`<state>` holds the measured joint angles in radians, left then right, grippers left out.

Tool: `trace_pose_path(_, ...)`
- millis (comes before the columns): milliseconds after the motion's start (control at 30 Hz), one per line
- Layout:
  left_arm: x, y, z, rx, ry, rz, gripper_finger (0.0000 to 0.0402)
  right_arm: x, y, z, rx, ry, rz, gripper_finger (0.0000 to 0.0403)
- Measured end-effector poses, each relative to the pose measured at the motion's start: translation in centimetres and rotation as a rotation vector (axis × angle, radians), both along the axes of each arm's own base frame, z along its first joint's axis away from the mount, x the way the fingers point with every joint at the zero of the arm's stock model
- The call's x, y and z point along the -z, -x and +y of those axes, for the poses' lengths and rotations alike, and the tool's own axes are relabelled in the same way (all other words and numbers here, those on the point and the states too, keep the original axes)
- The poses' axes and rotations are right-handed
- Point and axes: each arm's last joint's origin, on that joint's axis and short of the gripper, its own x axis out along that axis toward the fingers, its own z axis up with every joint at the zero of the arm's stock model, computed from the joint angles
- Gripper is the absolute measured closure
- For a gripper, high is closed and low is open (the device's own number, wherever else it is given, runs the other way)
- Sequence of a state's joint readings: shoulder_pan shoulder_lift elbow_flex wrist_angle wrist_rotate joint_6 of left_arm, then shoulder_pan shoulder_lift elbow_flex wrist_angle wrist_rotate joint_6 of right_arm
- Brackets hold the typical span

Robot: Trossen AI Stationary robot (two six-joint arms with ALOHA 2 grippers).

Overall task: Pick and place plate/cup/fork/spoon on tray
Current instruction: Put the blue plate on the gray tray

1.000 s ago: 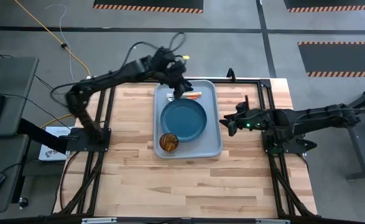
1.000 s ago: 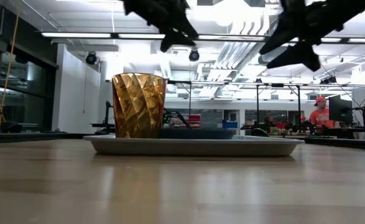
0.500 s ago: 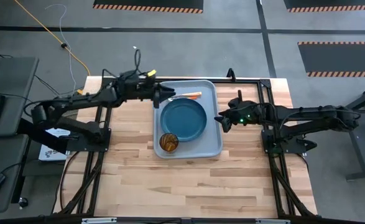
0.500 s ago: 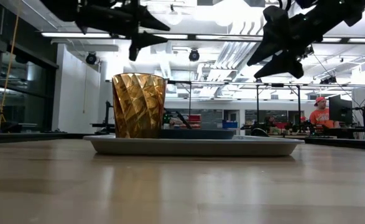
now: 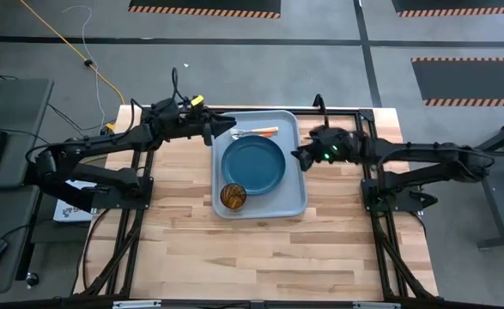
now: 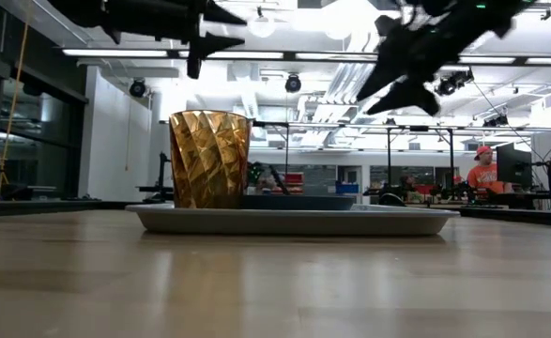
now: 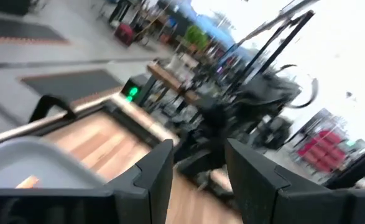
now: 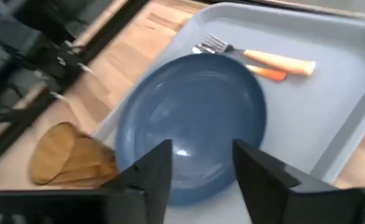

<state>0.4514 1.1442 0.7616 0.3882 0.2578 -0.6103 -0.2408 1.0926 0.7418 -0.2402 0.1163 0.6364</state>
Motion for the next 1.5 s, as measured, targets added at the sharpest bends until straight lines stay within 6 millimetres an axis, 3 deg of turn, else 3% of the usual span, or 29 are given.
trace_pose_path(133,-0.9,-0.2,-0.6,0.024,-0.008,-0.090,0.0267,-0.7,-2.7,-3.8,-0.050,0.044,0.143,0.0334)
trace_pose_path(233,-1.5,-0.2,-0.9,0.044,-0.009,-0.150,0.0267,0.0,-4.6,-7.4,-0.097,0.025,0.228,0.0391)
trace_pose_path(433,-2.1,-0.3,-1.4,0.070,-0.003,-0.216,0.0267,3.4,-7.2,-15.1,-0.108,-0.168,0.282,0.0393)
trace_pose_path(633,-2.1,-0.4,-1.6,0.076,0.009,-0.218,0.0267,6.2,-8.7,-19.4,-0.111,-0.321,0.321,0.0399)
trace_pose_path(767,-2.1,-0.4,-1.6,0.075,0.011,-0.218,0.0267,7.5,-9.6,-20.4,-0.130,-0.366,0.368,0.0401)
trace_pose_path(1167,-2.1,-0.4,-1.5,0.071,0.004,-0.216,0.0267,10.3,-9.8,-20.7,-0.097,-0.375,0.509,0.0403)
trace_pose_path(1500,-2.1,-0.4,-1.5,0.071,0.002,-0.215,0.0267,10.4,-10.0,-21.0,-0.032,-0.354,0.508,0.0403)
